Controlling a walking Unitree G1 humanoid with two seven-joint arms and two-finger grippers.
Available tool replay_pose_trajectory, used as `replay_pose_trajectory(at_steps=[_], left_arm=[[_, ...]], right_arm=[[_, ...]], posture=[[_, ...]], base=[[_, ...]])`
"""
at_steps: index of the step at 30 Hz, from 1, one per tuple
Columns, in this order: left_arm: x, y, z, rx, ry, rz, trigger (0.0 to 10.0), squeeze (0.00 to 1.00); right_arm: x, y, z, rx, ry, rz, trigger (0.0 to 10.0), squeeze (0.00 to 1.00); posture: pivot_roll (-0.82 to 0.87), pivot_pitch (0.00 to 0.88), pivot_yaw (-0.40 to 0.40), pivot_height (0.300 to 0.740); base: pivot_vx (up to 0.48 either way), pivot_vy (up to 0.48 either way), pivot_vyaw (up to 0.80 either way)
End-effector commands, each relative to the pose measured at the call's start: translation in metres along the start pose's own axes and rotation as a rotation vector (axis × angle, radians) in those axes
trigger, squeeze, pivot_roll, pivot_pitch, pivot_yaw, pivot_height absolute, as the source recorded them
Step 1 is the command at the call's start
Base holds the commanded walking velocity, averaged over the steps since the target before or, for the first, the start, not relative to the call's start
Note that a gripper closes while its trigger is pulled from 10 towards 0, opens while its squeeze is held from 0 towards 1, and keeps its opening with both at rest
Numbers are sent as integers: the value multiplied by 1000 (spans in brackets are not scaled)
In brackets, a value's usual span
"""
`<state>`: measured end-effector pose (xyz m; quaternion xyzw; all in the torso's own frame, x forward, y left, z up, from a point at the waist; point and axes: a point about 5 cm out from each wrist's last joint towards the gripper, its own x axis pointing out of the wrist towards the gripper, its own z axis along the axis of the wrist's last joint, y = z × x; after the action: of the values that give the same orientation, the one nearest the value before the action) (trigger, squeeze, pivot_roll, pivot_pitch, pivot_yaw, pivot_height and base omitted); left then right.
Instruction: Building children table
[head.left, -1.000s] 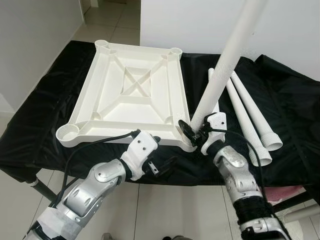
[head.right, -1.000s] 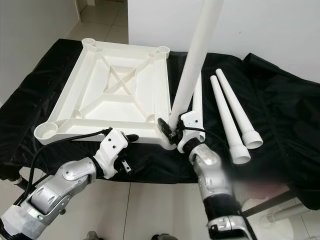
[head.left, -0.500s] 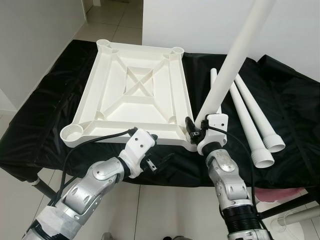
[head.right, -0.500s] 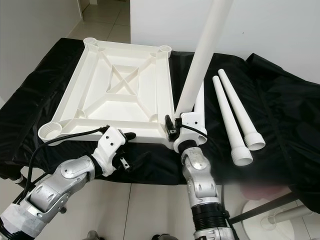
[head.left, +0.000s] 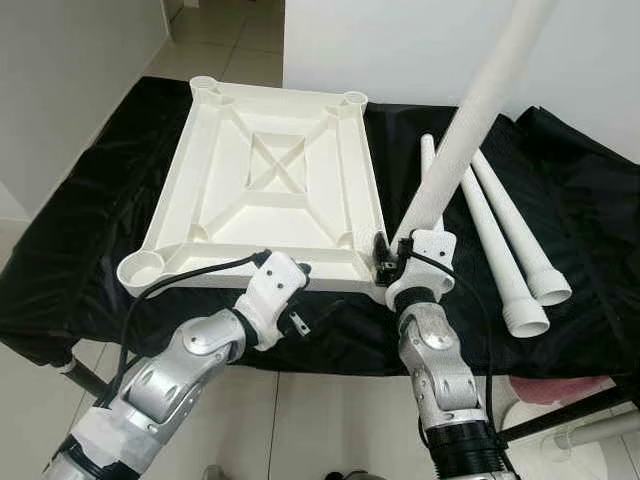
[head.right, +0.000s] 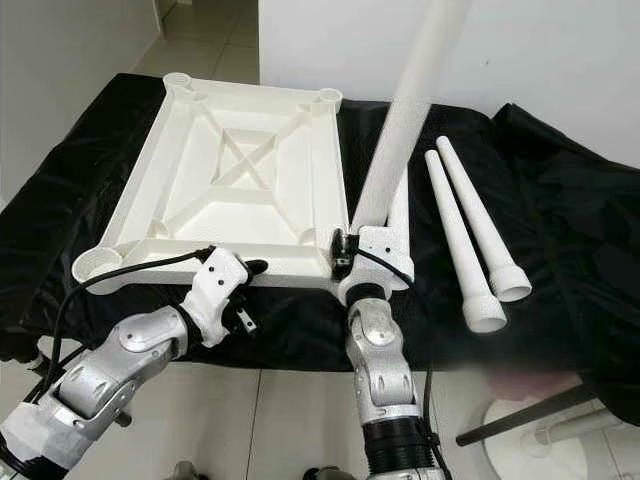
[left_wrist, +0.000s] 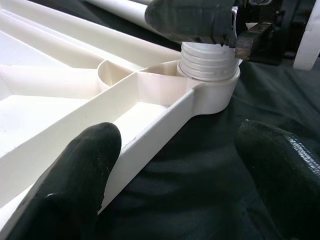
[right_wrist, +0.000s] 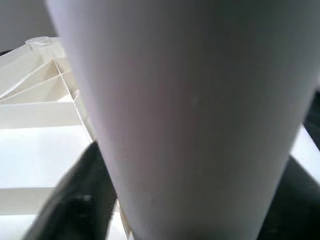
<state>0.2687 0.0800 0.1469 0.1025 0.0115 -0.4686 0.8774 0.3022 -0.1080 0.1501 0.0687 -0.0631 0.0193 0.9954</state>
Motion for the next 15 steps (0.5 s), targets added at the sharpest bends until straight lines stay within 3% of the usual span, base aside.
replay_pose_trajectory(at_steps=[1, 8, 9, 15], left_arm=[[-1, -8, 1, 12, -6, -164, 10000, 0], [-2, -5, 2, 15, -7, -152, 10000, 0], [-2, -4, 2, 15, -8, -150, 10000, 0], [-2, -6, 1, 13, -6, -144, 10000, 0]], right_arm=[[-10, 8, -10, 39, 36, 16, 10000, 1000], [-10, -3, -2, -12, -11, 55, 10000, 1000], [-11, -9, -2, -30, -11, 99, 10000, 0], [-12, -15, -7, -57, 8, 229, 10000, 0]], posture=[[37, 85, -63, 740], [42, 82, -64, 740], [43, 81, -62, 740], [37, 74, -50, 740]], base=[[0, 0, 0], [0, 0, 0], [0, 0, 0], [0, 0, 0]])
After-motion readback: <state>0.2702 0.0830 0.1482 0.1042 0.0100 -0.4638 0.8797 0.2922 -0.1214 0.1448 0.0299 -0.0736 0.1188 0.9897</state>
